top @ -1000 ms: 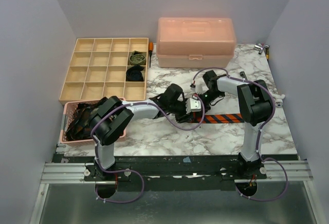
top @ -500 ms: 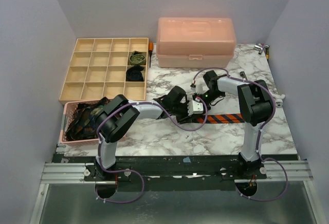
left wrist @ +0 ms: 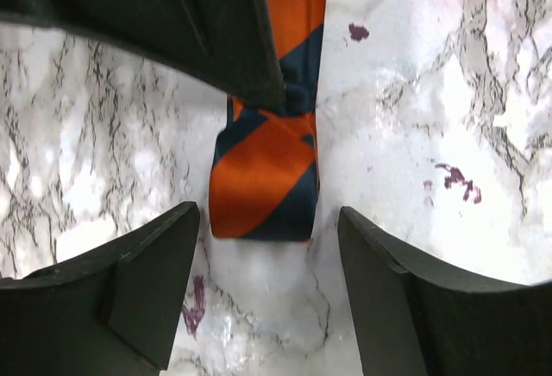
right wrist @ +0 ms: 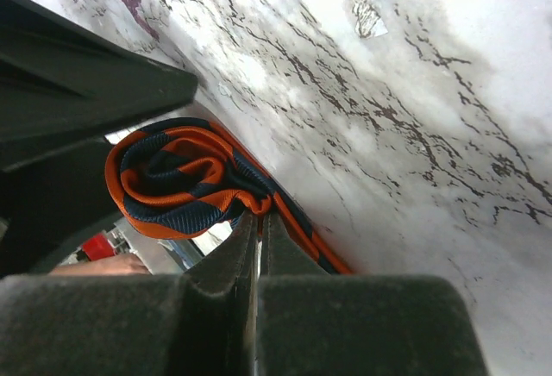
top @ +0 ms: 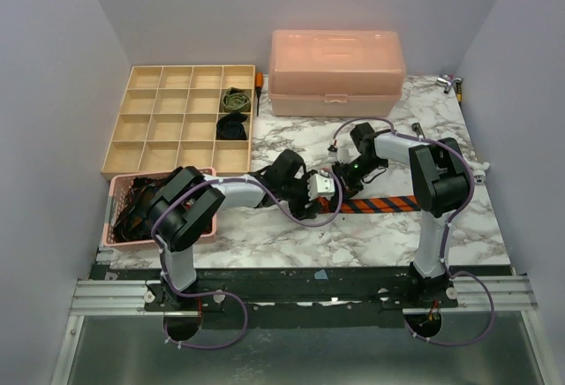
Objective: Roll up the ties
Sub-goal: Roll the tie at the center of the board.
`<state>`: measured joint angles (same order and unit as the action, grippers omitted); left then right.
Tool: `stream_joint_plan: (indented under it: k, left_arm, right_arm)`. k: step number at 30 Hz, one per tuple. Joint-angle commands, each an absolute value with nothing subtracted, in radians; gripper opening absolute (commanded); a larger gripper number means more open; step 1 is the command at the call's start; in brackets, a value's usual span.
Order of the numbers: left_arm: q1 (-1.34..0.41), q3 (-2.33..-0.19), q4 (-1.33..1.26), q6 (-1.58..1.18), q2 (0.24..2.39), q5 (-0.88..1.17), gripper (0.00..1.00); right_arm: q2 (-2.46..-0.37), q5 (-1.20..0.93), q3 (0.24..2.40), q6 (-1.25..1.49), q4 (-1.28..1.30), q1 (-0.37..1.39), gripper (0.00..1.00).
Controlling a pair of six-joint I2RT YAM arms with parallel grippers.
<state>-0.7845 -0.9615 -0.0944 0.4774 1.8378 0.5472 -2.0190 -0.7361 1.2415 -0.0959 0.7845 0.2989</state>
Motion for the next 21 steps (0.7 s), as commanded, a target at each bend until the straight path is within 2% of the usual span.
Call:
stream_joint_plan:
  k: [1,15,21]
  left_arm:
    - [-0.772,-0.903,-0.156,0.477,1.783,0.616,0.66]
    - [-0.807,-1.04,-0.167,0.386,1.869,0.643,0.4]
    - [-0.833,-1.103,-0.104,0.394,1.932,0.604,0.39]
  right_arm:
    - [-2.047,-0.662,1.215,-0.105,0.749,0.295,0.0]
    - [-2.07,-0.664,1.222,-0.082,0.723,0.295,0.0]
    - [-2.068,-0.686,1.224,-0.066,0.71,0.295,0.0]
